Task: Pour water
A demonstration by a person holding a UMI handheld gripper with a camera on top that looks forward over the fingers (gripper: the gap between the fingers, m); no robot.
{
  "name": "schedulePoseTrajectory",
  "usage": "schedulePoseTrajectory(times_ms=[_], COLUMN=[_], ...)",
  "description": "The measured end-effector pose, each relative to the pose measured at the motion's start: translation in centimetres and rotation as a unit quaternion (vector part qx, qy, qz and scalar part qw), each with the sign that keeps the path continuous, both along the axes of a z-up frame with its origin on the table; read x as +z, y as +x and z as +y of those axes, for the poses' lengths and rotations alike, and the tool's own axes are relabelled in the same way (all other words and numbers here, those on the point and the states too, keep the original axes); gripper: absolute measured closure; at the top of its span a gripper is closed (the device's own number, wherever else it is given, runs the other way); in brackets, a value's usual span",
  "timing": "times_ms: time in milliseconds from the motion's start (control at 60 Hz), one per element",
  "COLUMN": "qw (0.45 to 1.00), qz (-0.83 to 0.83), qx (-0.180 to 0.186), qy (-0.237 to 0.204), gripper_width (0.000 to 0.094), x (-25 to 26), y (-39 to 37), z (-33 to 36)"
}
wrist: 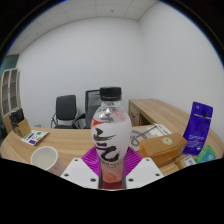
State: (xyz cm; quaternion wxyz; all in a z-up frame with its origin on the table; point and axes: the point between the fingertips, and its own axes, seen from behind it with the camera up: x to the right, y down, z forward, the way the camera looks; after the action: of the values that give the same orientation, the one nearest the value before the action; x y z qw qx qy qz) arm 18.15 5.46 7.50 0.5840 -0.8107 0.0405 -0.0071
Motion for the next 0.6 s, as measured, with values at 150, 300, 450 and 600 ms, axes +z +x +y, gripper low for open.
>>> schedulePoseTrajectory(times_ms=[150,300,450,600], qw=[1.0,1.0,0.999,0.998], qz=[0.004,0.001,0.016,0.011], qx=[-0.003,-0.002,-0.019,-0.048], qy=[0.011,0.006,-0.024,-0.045], gripper_width=[0.0673,0.054,0.0141,0.007], x=[-0.9,-0.9,-0.9,1.3], y=[0.1,0.0,0.3,0.5], z=[-0.4,-0.2,-1.3,-4.5])
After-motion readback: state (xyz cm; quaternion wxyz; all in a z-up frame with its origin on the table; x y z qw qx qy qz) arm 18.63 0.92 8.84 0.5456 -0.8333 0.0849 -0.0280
